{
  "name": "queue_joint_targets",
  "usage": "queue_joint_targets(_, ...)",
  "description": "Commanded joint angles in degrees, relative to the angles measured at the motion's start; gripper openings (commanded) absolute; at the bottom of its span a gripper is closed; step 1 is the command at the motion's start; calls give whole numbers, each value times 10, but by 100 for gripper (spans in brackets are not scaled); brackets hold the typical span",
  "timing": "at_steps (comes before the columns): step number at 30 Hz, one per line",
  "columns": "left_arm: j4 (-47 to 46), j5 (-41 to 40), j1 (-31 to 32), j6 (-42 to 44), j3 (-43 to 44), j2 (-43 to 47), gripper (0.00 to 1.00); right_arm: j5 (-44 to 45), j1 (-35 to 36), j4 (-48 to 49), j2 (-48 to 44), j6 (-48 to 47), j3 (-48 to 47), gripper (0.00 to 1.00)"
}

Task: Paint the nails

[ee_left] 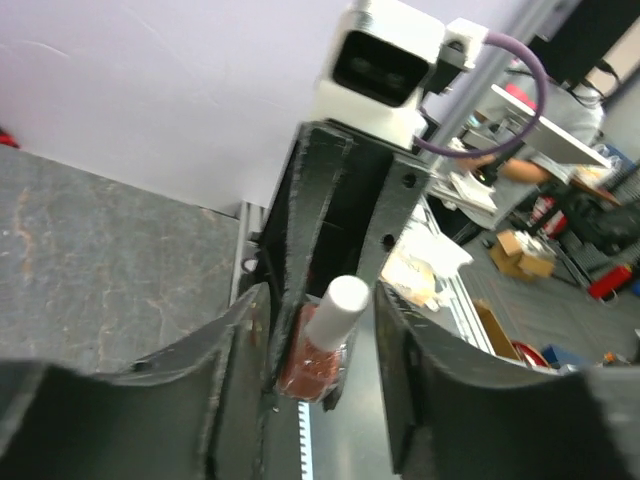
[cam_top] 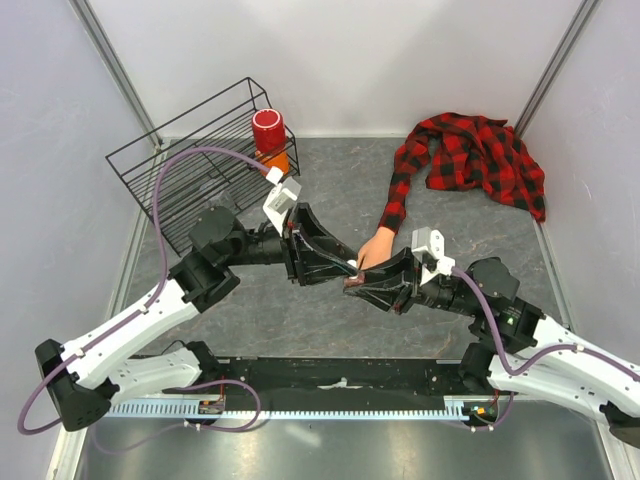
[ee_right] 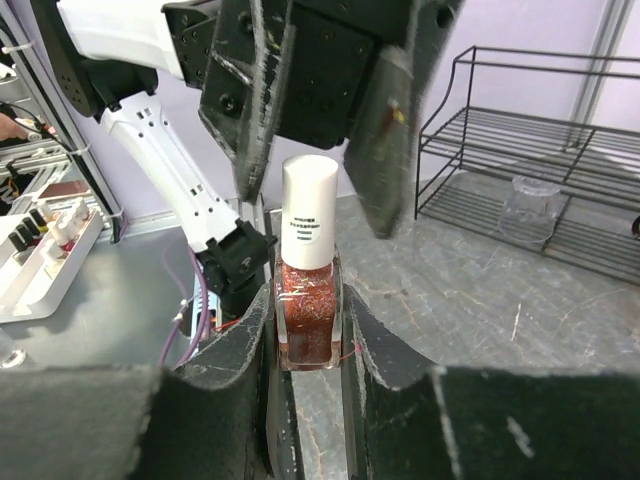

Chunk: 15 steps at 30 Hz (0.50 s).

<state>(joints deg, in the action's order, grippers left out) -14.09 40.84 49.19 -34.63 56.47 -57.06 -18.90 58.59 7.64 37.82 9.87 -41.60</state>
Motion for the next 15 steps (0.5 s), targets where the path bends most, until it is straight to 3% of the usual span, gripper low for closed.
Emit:
queue_joint_targets(1, -58, 59, -3, -23, 13, -1, 41, -18, -7, 25, 8, 14, -21, 0)
queue_joint_targets(4, -46, 63, -3, -13, 17, -3, 31, 4, -10, 25, 15, 11, -22, 0)
queue_joint_targets(10, 18, 46, 0, 25, 42, -14, 25, 32, -20, 23, 31, 5, -37, 0)
queue_joint_targets(12, 51, 28, 4, 49, 48, -13, 17, 59, -20, 14, 39, -4, -46, 0)
queue_joint_targets(13, 71, -16, 13, 62, 59, -11, 6, 74, -20, 7, 43, -10, -57, 0)
queue_joint_targets(15, 160, -121, 43, 121, 80, -11, 2, 161, -20, -32, 67, -33, -84, 0)
